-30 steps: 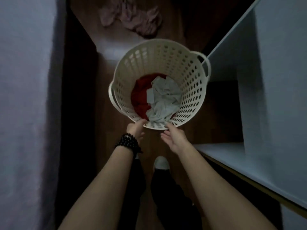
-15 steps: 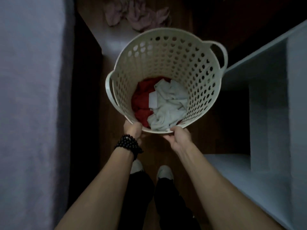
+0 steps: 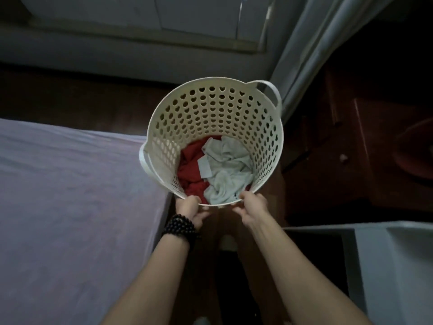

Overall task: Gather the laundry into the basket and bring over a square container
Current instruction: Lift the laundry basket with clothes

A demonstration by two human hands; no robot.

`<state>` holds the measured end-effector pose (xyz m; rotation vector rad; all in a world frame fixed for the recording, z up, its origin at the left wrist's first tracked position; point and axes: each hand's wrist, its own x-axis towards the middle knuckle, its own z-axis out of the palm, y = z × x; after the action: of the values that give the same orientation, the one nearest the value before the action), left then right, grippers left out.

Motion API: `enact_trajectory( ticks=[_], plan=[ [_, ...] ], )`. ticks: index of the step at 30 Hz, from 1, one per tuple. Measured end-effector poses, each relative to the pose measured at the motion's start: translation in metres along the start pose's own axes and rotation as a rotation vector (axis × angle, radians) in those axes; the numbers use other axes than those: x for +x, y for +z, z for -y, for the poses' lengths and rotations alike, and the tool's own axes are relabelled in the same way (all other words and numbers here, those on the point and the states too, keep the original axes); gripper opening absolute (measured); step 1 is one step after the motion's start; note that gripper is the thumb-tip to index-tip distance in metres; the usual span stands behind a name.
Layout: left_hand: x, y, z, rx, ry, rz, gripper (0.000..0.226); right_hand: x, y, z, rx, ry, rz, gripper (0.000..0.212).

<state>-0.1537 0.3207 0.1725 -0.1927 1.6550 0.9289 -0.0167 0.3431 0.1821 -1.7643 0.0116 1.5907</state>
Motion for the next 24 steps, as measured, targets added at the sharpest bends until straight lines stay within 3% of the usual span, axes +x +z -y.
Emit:
enact_trajectory(
  ticks=[11,21,24],
  plan=[
    [0.07,0.117,-0.183,-0.259,-0.02,0.033,0.057,0.081,0.167,0.174,-0.195,-0.094,0.046,0.034],
    [0.233,0.14,-0.346,-0.342,0.077,-0.095,0.052,0.209,0.369,0.194,-0.183,0.026,0.213,0.042],
    [0.296,0.138,-0.369,-0.36,0.077,-0.168,0.035,0.264,0.422,0.179,-0.228,0.067,0.241,0.045]
  ],
)
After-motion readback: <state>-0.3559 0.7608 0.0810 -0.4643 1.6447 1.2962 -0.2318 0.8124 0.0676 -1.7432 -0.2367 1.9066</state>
